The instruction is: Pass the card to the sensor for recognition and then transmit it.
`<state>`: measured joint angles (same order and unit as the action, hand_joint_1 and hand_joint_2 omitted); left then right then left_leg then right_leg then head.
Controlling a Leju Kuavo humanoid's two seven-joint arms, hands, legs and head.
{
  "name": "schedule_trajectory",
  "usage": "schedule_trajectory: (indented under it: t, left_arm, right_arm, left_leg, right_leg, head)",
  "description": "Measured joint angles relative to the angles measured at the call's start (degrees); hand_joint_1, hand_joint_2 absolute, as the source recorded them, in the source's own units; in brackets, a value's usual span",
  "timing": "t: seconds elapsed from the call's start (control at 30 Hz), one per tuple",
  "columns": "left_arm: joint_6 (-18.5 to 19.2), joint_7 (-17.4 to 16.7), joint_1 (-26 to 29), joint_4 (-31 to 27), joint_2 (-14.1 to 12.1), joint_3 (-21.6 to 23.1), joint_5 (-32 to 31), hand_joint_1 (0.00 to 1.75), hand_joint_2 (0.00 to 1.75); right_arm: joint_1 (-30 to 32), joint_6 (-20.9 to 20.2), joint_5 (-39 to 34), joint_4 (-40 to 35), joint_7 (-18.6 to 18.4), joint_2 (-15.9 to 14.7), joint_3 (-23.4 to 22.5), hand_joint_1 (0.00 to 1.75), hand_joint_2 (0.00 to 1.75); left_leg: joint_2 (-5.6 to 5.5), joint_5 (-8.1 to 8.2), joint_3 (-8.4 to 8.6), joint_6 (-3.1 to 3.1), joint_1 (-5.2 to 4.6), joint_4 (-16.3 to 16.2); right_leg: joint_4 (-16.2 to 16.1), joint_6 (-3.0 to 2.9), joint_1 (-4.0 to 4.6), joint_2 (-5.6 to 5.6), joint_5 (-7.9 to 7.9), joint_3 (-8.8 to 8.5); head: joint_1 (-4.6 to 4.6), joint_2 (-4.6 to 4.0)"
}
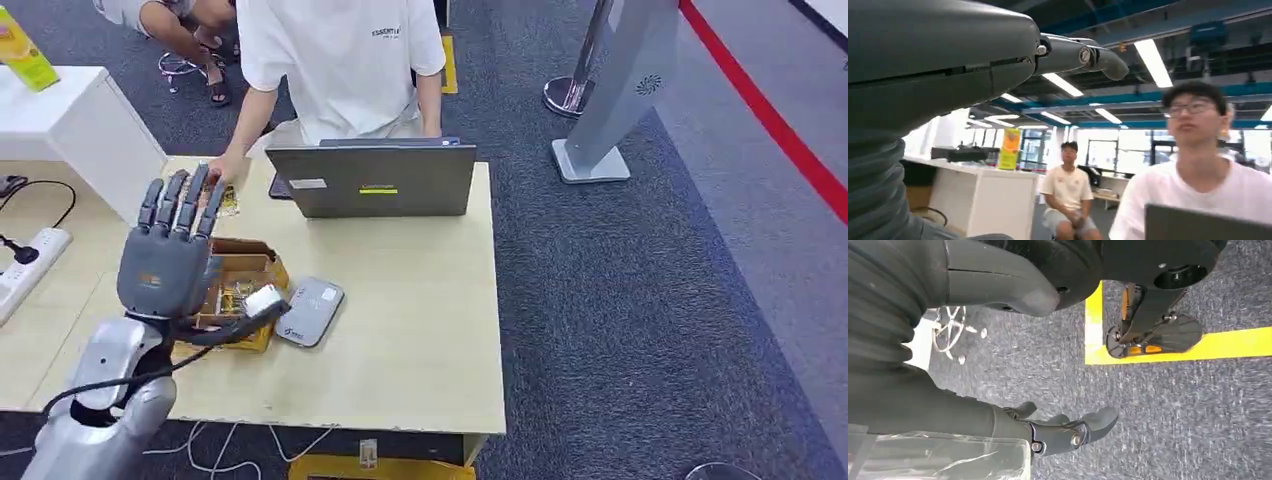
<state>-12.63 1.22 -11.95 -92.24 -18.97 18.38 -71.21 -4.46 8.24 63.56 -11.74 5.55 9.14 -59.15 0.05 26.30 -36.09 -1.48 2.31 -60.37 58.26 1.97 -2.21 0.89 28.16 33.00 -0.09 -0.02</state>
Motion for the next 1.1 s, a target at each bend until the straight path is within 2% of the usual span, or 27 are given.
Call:
schedule_trajectory:
  t: [0.27, 0.37, 0.43, 0.73, 1.1]
  left_arm:
    - [-0.65, 1.16, 7.94, -8.91, -0.98, 4.19, -2.94, 0.00, 1.75]
    - [-1.57, -1.67, 11.85, -10.97, -1.22, 5.77, -7.94, 0.00, 1.75]
    - [-1.70, -3.50, 13.99, -11.01, -1.14, 6.29, -9.31, 0.00, 1.75]
    - [-1.64, -4.96, 16.70, -11.01, -0.90, 6.64, -9.73, 0.00, 1.75]
    - [0.22, -9.75, 23.39, -9.79, -0.48, 6.32, -5.38, 0.00, 1.75]
  right_arm:
    - [0.06, 0.02, -0.81, 0.00, 0.63, 0.31, -1.27, 0.00, 1.75]
    - [0.12, 0.35, -1.27, 0.00, 0.66, 0.55, -1.79, 0.00, 1.75]
    - [0.12, 0.55, -1.40, 0.00, 0.76, 0.70, -2.32, 0.00, 1.75]
    - [0.13, 0.79, -1.53, 0.00, 0.90, 0.90, -2.82, 0.00, 1.75]
    - [0.18, 0.68, -0.81, 0.00, 0.44, 1.22, -2.86, 0.00, 1.75]
  left_leg:
    - [0.00, 0.00, 0.02, 0.00, 0.00, 0.02]
    - [0.01, 0.01, 0.03, 0.01, -0.01, 0.02]
    - [-0.01, 0.01, 0.02, 0.01, 0.00, 0.02]
    - [-0.02, 0.01, 0.03, 0.01, 0.00, 0.03]
    - [-0.03, 0.05, 0.01, 0.03, 0.00, 0.03]
  right_leg:
    - [0.01, -0.01, 0.00, 0.02, -0.01, -0.05]
    - [-0.01, -0.01, -0.01, 0.05, 0.00, -0.02]
    - [-0.01, -0.02, 0.00, 0.01, 0.02, -0.01]
    - [0.01, -0.01, 0.00, -0.01, 0.07, -0.07]
    - [0.00, 0.04, 0.00, -0.02, 0.12, -0.05]
  head:
    - [-0.04, 0.00]
    - [-0.02, 0.00]
    - [-0.04, 0.00]
    - [-0.04, 0.00]
    - [-0.04, 0.00]
